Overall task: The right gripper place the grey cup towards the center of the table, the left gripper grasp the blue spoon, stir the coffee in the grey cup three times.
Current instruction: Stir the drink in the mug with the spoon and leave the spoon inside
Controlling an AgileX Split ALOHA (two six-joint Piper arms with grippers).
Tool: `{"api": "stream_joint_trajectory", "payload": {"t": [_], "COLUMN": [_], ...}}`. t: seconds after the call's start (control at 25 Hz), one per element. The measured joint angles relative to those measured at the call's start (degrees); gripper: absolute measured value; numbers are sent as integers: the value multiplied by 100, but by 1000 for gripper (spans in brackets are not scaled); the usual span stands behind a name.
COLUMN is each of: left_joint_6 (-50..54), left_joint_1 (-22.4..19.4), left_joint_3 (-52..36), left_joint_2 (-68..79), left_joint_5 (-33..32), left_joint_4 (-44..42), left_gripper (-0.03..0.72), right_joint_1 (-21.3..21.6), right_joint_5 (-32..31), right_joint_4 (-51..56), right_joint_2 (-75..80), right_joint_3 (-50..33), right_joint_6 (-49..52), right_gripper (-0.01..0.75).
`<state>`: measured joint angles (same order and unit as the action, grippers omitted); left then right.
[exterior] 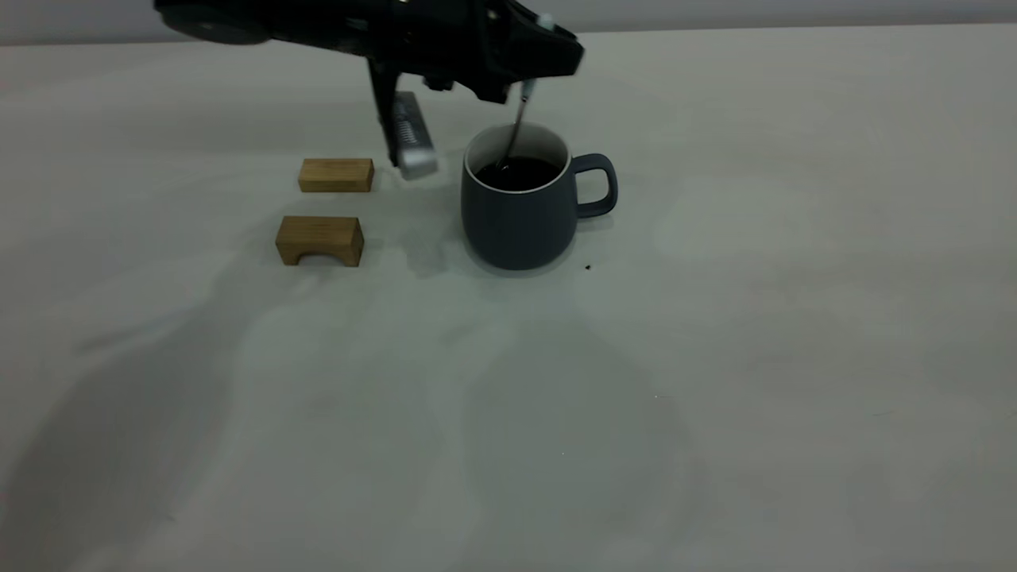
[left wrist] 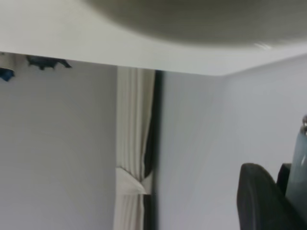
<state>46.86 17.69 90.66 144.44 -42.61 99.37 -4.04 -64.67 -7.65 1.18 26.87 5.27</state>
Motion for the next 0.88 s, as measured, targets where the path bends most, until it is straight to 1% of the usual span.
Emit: {"api": "stream_joint_trajectory", "payload": {"t": [0.2,0.4,0.56,0.72,0.88], "left_joint_6": [0,0,0,0,0], "left_joint_1": [281,319,214,-15,-225], "left_joint_3": [5,5,5,5,5], "left_joint_2": [157,169,169,169,169], "left_joint_5": [-46,-266,-499,-783,-828], "left_joint_4": [0,-43,-193,-466,-538], "left_gripper": [110,108,108,108,108], "right_joint_1": [0,0,0,0,0], "right_joint_5": [0,0,0,0,0], "right_joint_4": [-5,-5,-5,-5,-5], "right_joint_2": [0,0,0,0,0], "right_joint_3": [0,0,0,0,0], "right_joint_6": [0,0,0,0,0], "right_gripper": [239,239,239,239,239]}}
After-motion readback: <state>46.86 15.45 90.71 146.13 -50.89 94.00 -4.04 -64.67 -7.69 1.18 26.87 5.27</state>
